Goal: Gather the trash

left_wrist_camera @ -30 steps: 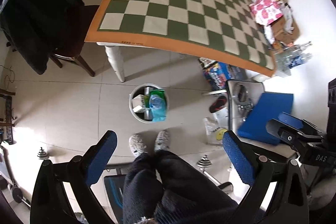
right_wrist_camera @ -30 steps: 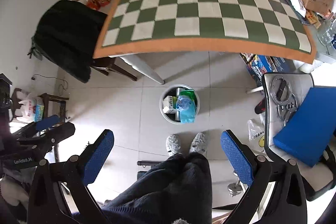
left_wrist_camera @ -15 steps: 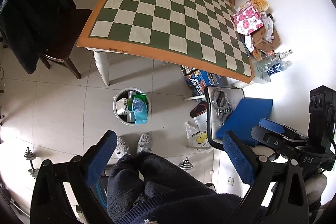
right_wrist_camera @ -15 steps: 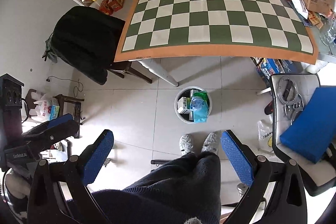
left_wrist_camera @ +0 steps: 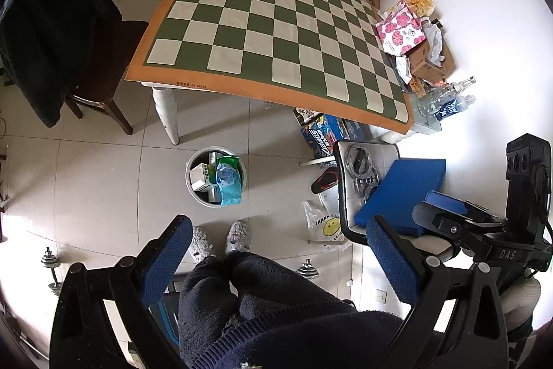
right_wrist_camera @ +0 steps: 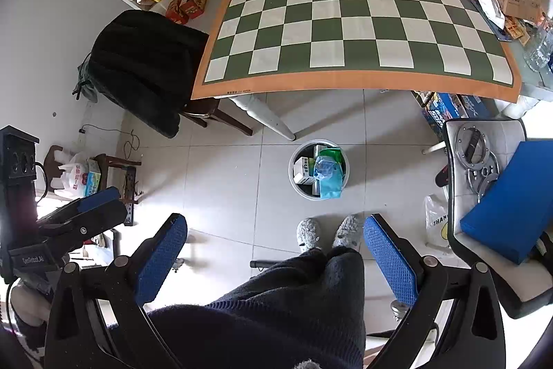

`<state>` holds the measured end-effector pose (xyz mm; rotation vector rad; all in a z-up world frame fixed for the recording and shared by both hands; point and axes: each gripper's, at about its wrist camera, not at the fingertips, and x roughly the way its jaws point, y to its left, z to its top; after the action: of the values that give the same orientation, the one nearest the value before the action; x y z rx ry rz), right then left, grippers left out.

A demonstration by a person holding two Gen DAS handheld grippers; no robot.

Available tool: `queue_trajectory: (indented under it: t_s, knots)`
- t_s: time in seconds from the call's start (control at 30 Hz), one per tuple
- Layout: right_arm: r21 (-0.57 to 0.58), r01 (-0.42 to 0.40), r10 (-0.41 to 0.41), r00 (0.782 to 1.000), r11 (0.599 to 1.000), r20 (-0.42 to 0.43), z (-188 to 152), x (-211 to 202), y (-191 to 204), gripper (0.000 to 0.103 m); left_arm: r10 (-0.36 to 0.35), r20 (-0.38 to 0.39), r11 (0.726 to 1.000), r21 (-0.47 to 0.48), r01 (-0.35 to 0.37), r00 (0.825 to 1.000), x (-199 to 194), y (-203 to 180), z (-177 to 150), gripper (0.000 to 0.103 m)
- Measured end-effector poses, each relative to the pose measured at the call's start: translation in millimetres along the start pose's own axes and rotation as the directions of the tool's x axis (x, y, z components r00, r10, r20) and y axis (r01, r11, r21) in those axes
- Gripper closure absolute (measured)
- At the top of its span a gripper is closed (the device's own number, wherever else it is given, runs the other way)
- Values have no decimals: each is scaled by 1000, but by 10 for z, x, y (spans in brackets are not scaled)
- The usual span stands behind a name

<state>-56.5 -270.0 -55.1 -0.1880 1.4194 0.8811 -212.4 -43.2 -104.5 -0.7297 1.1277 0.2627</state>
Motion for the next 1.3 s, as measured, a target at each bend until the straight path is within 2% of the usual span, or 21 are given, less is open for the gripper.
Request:
queue_trajectory:
  t_s: [0.43,1.3]
  knots:
    - [-19,-13,13,1000,1000,12,18,-176,68,0,-12,17,1000,-3,12,1000,-151,-25,-14,0]
    - [-7,-32,32,999,999,-10,-51,-104,164,0,-32,15,999,-14,32,999,-192,-24,-22,0]
